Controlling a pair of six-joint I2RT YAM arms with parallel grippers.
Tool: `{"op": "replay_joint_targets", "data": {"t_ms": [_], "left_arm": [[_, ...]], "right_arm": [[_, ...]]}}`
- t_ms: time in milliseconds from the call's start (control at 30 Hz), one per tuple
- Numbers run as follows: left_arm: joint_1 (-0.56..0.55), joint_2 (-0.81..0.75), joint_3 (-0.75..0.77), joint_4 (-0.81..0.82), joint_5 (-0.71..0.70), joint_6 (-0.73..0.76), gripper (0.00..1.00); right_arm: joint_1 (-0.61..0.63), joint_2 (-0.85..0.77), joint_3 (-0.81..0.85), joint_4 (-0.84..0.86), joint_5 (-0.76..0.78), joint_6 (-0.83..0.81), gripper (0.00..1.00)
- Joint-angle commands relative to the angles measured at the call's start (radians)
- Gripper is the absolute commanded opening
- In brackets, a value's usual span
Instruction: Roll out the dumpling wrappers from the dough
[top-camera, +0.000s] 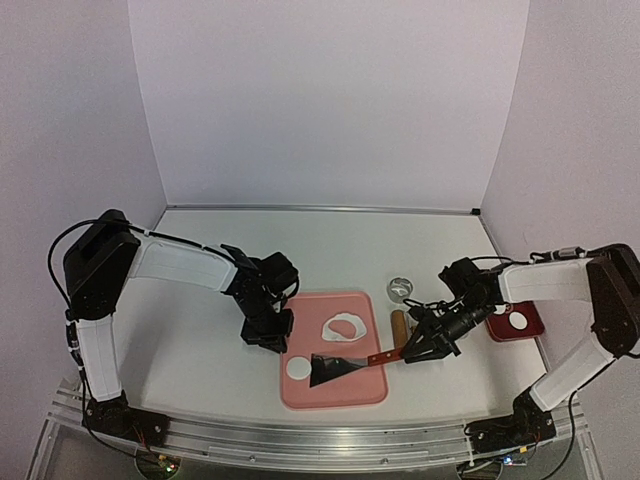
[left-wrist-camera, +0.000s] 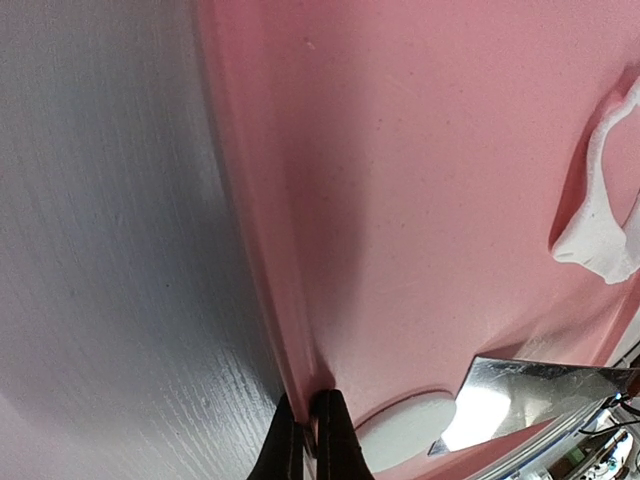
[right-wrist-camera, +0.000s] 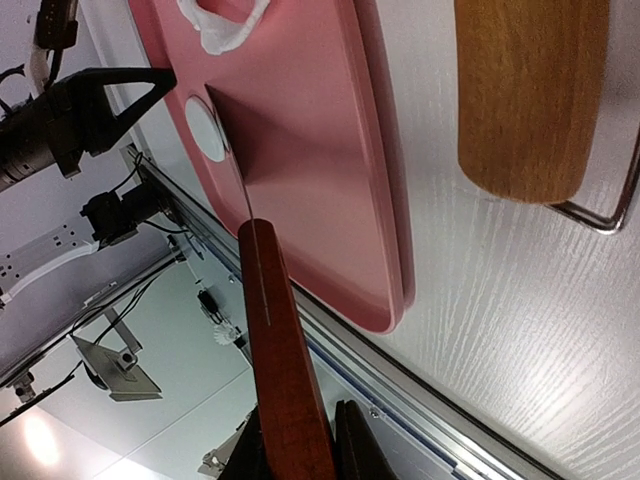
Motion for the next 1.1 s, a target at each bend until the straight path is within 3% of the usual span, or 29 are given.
{"op": "replay_joint_targets", "data": {"t_ms": [0,267,700,1067], "left_arm": [[0.022,0.031,-0.005,-0.039,-0.093,0.03,0.0],[0.026,0.031,0.004,-0.054,-0.101,0.035,0.0],[0.028,0.04,0.02,-0.063,-0.095,0.026,0.0],[0.041,0.037,0.053,-0.081,-0.096,0.004,0.02]], "right_arm": [[0.001,0.092,-0.022,0.038,0.233,0.065,0.0],[0.0,0.192,0.007,0.106,0.174,0.039,0.0],[0.001,0.369,0.06,0.255,-0.063,-0.011,0.0],[0.001,0.392,0.123,0.276,-0.228,-0.04,0.0]]}}
